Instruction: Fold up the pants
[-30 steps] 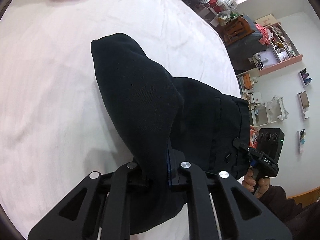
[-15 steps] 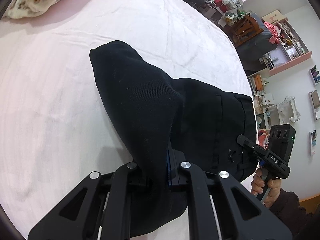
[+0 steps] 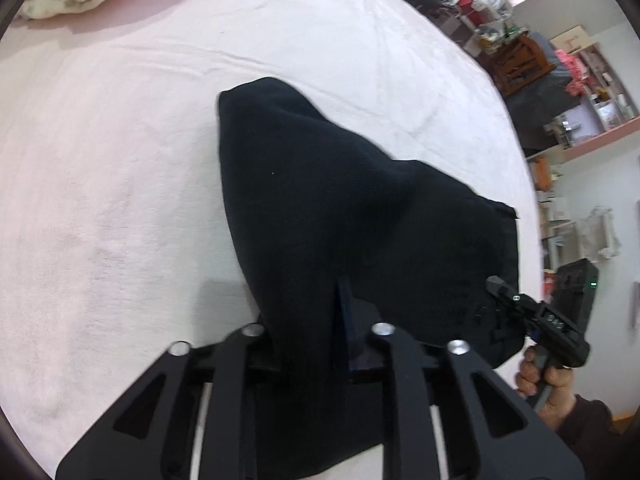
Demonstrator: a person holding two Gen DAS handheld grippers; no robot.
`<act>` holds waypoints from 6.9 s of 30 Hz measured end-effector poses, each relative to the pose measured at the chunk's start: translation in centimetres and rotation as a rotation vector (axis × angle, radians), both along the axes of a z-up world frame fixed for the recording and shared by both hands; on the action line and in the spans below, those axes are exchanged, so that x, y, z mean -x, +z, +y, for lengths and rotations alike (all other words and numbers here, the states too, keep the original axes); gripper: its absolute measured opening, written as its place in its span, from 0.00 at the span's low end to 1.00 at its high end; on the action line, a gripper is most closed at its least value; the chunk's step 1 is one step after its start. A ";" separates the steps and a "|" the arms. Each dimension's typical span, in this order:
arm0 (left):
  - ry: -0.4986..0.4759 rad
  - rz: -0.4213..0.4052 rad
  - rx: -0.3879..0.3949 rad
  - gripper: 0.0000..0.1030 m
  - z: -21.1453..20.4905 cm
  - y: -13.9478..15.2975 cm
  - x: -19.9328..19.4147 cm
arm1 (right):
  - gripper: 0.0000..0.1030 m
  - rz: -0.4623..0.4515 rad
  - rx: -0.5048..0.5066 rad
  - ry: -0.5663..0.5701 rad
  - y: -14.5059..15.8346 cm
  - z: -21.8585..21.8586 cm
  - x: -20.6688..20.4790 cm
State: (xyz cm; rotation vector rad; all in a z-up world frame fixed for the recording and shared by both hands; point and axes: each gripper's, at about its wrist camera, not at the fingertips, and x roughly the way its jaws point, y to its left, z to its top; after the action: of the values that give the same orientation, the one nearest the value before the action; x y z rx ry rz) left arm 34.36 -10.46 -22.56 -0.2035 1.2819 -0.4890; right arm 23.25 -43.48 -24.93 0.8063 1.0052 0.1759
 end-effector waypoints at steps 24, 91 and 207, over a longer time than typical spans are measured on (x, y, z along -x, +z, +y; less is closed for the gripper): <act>-0.079 -0.579 -0.552 0.99 -6.6 6.8 12.5 | 0.53 -0.218 0.525 -0.080 7.7 6.0 5.0; -0.056 -0.219 -0.401 0.99 -2.3 0.7 19.4 | 0.78 -0.091 0.755 0.136 1.1 11.9 9.6; 0.083 -0.551 -0.399 0.99 5.5 15.6 31.5 | 0.95 -0.203 0.803 -0.056 13.5 18.7 24.5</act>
State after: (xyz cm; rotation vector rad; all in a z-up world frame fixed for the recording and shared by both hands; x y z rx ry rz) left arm 2.83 -4.97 -6.99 0.2044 0.8022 -0.1870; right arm -1.23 -24.76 -11.41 0.0776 0.7626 -0.1898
